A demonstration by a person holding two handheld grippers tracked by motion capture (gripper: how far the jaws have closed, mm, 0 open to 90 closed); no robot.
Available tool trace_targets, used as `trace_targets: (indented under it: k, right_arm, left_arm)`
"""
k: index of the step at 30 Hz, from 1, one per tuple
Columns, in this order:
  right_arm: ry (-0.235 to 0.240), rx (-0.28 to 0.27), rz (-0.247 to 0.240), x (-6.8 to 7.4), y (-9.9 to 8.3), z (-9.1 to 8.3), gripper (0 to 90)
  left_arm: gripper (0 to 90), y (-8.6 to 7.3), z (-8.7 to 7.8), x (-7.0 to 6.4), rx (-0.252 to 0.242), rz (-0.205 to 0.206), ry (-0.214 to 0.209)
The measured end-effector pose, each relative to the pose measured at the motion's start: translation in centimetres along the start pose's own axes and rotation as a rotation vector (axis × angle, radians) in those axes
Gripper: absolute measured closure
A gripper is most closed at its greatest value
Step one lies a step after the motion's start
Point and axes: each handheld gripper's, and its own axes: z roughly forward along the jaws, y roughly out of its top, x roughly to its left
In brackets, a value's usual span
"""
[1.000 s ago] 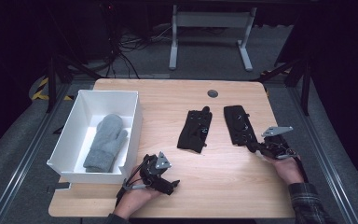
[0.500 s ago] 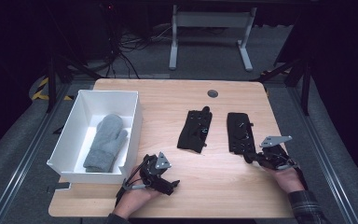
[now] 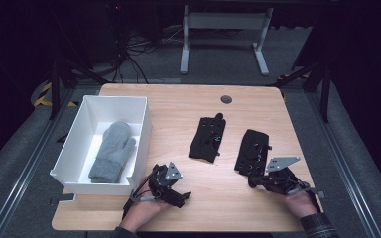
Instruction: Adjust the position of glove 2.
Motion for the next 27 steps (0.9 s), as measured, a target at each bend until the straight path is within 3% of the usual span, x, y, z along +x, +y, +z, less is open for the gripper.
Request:
trace_targets:
  k: [12,27]
  right_arm:
    - [0.097,-0.002,-0.085,2.7,2.5,2.6,90.0]
    - [0.158,-0.016,-0.143,4.2,5.0,4.9,90.0]
  left_arm:
    - [0.0,0.0,0.0,0.0,0.000,0.001,-0.001]
    - [0.0,0.0,0.0,0.0,0.001,0.008,-0.006]
